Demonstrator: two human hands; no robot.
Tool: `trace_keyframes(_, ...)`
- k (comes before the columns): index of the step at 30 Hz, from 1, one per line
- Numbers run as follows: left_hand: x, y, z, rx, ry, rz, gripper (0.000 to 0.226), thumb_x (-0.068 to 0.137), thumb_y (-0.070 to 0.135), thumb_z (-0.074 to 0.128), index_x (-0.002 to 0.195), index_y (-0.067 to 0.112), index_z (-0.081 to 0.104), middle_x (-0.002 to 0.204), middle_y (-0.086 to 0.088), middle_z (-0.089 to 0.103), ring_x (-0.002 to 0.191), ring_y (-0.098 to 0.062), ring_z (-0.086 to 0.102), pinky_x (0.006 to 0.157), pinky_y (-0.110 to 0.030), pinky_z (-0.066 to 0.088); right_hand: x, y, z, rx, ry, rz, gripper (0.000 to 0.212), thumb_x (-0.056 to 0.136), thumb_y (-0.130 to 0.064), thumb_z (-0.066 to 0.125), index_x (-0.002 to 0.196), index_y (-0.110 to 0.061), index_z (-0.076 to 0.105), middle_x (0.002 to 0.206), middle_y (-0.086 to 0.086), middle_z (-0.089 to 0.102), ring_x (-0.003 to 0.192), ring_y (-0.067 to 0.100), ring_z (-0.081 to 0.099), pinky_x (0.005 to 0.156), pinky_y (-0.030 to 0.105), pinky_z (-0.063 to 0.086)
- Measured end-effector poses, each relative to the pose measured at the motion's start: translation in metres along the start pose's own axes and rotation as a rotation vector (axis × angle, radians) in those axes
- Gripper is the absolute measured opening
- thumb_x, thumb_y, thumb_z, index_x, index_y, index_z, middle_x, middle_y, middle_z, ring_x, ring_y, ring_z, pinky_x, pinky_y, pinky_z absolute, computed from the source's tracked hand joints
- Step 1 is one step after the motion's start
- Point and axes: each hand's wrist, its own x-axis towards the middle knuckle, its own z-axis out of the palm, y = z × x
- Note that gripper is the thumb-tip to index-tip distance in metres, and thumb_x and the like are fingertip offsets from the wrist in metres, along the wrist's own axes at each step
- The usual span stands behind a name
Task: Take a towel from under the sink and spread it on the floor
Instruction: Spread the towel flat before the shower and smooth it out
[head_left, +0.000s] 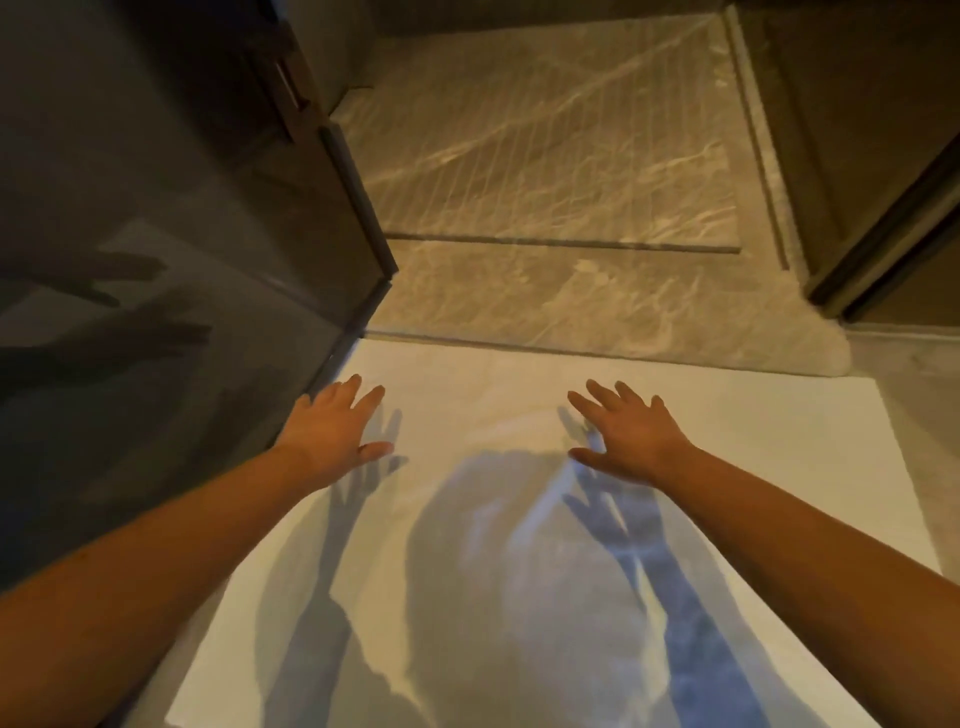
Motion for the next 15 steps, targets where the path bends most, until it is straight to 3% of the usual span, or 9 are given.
trace_keyframes(3, 0.022, 0.001, 0.021, -0.159, 0.039, -0.006, 0.076, 0.084, 0.060, 0.040, 0.143, 0.025, 0.008, 0.156, -0.008, 0.008, 0.141, -0.030, 0.015, 0.113, -0.050, 0.022, -0.007, 0.011, 0.013, 0.024, -0.059, 0.126, 0.078, 0.084, -0.063, 0.037, 0.144, -0.032, -0.002, 0.157, -0.001, -0.005, 0.143, 0.030, 0.002, 0.109, 0.057, 0.017)
trace_keyframes(7, 0.052, 0.021, 0.060, -0.308, -0.065, -0.027, 0.085, 0.079, 0.065, 0.046, 0.143, 0.034, 0.000, 0.156, -0.006, -0.007, 0.142, -0.031, -0.003, 0.111, -0.059, 0.010, -0.005, 0.007, 0.036, 0.099, -0.049, 0.209, 0.079, 0.081, -0.068, 0.037, 0.143, -0.036, -0.002, 0.157, -0.003, -0.006, 0.143, 0.031, 0.000, 0.106, 0.061, 0.020)
trace_keyframes(9, 0.064, 0.024, 0.074, -0.324, -0.029, 0.023, 0.090, 0.075, 0.067, 0.051, 0.142, 0.036, 0.000, 0.156, -0.005, -0.010, 0.142, -0.033, -0.009, 0.108, -0.065, 0.007, 0.000, -0.001, 0.048, 0.131, -0.035, 0.246, 0.080, 0.080, -0.070, 0.038, 0.142, -0.038, -0.002, 0.157, -0.004, -0.008, 0.142, 0.032, -0.004, 0.105, 0.063, 0.019)
trace_keyframes(11, 0.070, 0.021, 0.083, -0.326, 0.011, 0.027, 0.093, 0.071, 0.066, 0.056, 0.142, 0.038, 0.002, 0.156, -0.005, -0.010, 0.141, -0.035, -0.011, 0.106, -0.068, 0.008, 0.005, -0.008, 0.058, 0.173, -0.035, 0.300, 0.082, 0.078, -0.071, 0.038, 0.141, -0.040, -0.003, 0.156, -0.004, -0.012, 0.141, 0.035, -0.008, 0.105, 0.065, 0.017)
trace_keyframes(15, 0.077, 0.009, 0.100, -0.400, -0.077, 0.039, 0.098, 0.070, 0.064, 0.059, 0.140, 0.041, -0.006, 0.153, -0.003, -0.022, 0.138, -0.040, -0.018, 0.104, -0.072, 0.015, 0.014, -0.017, 0.073, 0.206, -0.096, 0.351, 0.087, 0.076, -0.072, 0.041, 0.141, -0.040, -0.008, 0.154, -0.002, -0.021, 0.139, 0.040, -0.016, 0.102, 0.070, 0.018)
